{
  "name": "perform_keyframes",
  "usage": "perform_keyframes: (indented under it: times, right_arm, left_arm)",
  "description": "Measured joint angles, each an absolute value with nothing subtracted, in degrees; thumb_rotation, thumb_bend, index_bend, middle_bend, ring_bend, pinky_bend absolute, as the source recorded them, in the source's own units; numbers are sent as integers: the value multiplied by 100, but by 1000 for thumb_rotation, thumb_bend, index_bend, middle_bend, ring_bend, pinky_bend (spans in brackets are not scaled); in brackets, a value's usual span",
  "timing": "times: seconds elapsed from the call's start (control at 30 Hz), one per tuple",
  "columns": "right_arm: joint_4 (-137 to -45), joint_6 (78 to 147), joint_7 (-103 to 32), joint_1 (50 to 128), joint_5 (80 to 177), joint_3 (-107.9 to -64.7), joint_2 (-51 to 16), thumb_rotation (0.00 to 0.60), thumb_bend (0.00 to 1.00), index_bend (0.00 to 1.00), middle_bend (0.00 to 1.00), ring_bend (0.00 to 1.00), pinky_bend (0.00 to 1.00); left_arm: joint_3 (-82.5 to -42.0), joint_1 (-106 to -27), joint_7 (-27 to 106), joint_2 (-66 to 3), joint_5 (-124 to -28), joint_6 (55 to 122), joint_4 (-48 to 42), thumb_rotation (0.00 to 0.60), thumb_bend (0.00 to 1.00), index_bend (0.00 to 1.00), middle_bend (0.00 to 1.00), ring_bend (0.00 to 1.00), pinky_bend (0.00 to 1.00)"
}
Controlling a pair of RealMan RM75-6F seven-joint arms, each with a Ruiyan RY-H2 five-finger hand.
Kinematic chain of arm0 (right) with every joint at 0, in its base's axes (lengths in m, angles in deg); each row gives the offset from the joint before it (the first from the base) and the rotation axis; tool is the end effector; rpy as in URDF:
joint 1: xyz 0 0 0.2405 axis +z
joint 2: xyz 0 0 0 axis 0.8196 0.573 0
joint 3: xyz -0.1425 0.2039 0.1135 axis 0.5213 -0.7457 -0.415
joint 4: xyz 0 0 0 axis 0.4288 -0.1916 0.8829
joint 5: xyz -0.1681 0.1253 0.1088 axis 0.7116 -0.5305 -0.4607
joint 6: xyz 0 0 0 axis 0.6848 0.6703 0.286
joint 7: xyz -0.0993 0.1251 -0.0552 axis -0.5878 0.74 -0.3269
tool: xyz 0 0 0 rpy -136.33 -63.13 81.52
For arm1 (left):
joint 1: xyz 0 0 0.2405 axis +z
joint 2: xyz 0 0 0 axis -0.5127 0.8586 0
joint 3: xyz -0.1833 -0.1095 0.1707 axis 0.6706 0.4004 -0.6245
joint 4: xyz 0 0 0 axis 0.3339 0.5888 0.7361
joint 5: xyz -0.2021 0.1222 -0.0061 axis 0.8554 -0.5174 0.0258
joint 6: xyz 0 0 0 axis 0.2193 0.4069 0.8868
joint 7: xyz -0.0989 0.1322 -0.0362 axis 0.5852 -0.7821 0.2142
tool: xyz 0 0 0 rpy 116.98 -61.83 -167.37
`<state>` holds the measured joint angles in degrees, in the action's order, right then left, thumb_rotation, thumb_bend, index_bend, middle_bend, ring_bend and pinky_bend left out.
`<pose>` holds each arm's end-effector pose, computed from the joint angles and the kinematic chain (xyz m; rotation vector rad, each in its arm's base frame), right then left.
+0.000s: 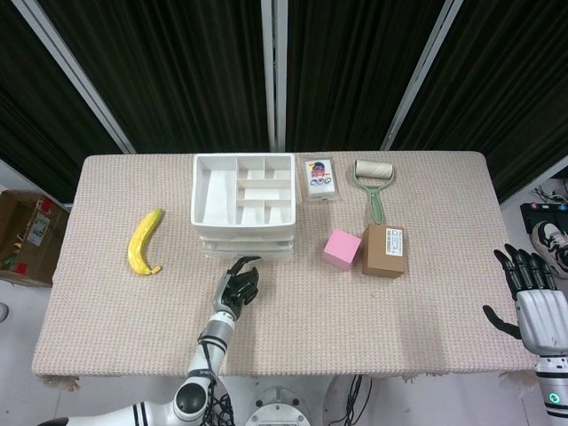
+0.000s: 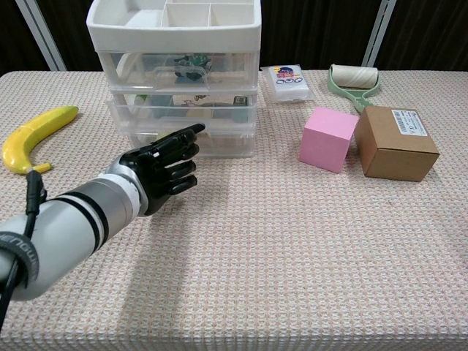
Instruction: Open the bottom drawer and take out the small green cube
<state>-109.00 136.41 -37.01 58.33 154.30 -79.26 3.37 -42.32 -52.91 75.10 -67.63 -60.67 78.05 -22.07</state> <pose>-0.3337 -0.2018 0.1595 1.3966 -0.8295 0.9193 -0.0855 0.2996 -0.1550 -0.1012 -2.6576 -1.5388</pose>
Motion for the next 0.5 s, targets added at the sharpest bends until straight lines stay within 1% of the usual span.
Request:
perform_keyframes:
  times: [0.03, 0.1, 0.2, 0.33, 0.4, 0.43, 0.5]
  right_arm:
    - [-10896, 13641, -3697, 5832, 15431, -7925, 335, 600, 132, 0, 0, 0, 0]
    - [-10884, 13650, -3686, 5832, 15441, -7926, 329, 600, 133, 0, 0, 0, 0]
    - [-10866, 13664, -3655, 5832, 15457, -7927, 320, 600, 132, 0, 0, 0, 0]
    - [-10825, 13680, -3615, 5826, 15462, -7929, 312, 600, 132, 0, 0, 0, 0]
    - [-10805, 13680, -3590, 5824, 15454, -7930, 311, 600, 132, 0, 0, 0, 0]
    - [-10797, 13680, -3577, 5823, 15452, -7931, 311, 600, 132, 0, 0, 0, 0]
    - [-10769, 13685, -3543, 5818, 15446, -7932, 309, 600, 133, 0, 0, 0, 0]
  left_arm:
    - [-4260, -5279, 7501, -6752, -6088, 7816, -2226, 600, 522, 369, 820, 948, 1000]
    - [-4329, -5253, 7454, -6731, -6170, 7875, -2265, 600, 522, 249, 787, 941, 1000]
    - [-4442, -5204, 7361, -6722, -6362, 8063, -2318, 600, 521, 188, 757, 935, 1000]
    - [-4662, -5119, 7200, -6708, -6724, 8372, -2379, 600, 521, 184, 744, 934, 1000]
    - [-4858, -5070, 7019, -6674, -6972, 8563, -2404, 600, 521, 198, 743, 934, 1000]
    - [-4959, -5048, 6917, -6652, -7091, 8649, -2414, 600, 521, 215, 743, 935, 1000]
    - [-5207, -4995, 6662, -6576, -7402, 8858, -2436, 600, 520, 314, 742, 934, 1000]
